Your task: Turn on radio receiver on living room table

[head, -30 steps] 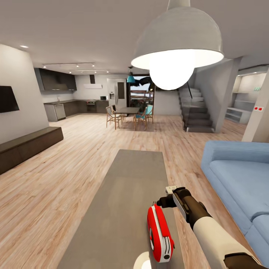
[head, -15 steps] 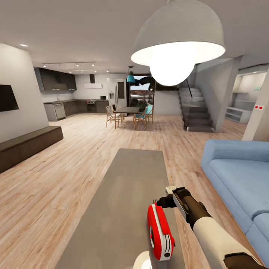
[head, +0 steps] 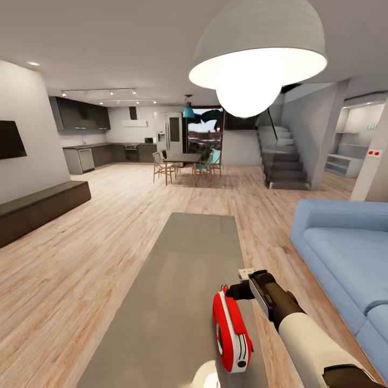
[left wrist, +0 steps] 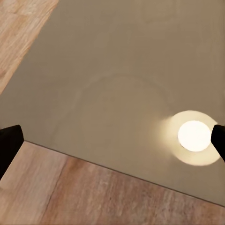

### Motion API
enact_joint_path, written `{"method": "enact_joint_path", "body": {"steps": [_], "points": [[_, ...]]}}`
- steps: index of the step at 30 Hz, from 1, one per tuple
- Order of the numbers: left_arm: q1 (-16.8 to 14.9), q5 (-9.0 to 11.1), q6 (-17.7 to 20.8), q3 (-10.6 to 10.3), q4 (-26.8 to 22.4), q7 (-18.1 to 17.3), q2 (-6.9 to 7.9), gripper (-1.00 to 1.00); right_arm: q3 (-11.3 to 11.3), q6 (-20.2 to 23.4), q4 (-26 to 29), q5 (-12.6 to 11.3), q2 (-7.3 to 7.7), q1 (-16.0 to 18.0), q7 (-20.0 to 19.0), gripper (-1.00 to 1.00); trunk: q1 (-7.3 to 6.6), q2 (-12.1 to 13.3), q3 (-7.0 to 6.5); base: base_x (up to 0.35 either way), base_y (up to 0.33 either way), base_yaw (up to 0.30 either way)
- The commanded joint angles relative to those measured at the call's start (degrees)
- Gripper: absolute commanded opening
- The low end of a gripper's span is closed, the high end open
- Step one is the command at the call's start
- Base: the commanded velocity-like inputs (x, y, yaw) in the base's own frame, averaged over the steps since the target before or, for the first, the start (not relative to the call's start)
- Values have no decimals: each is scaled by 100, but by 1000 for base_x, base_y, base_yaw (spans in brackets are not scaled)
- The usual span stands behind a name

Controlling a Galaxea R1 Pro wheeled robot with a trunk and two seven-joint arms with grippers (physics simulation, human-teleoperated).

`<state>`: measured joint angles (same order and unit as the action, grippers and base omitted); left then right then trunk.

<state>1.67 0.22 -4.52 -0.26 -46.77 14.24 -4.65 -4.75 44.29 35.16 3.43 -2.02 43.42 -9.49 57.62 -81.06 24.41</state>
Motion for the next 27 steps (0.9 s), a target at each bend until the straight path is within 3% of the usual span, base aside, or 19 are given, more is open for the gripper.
{"method": "enact_joint_path", "body": {"steps": [1,27], "points": [[0,-1,-1,0,0,0,0,100,0,0,0,-2,0,0,0,100,23,-42,18,0,0,0],[0,-5,-5,0,1,9,-9,100,0,0,-114,-9,-9,0,-35,100,594,-1084,485,0,0,0]]}}
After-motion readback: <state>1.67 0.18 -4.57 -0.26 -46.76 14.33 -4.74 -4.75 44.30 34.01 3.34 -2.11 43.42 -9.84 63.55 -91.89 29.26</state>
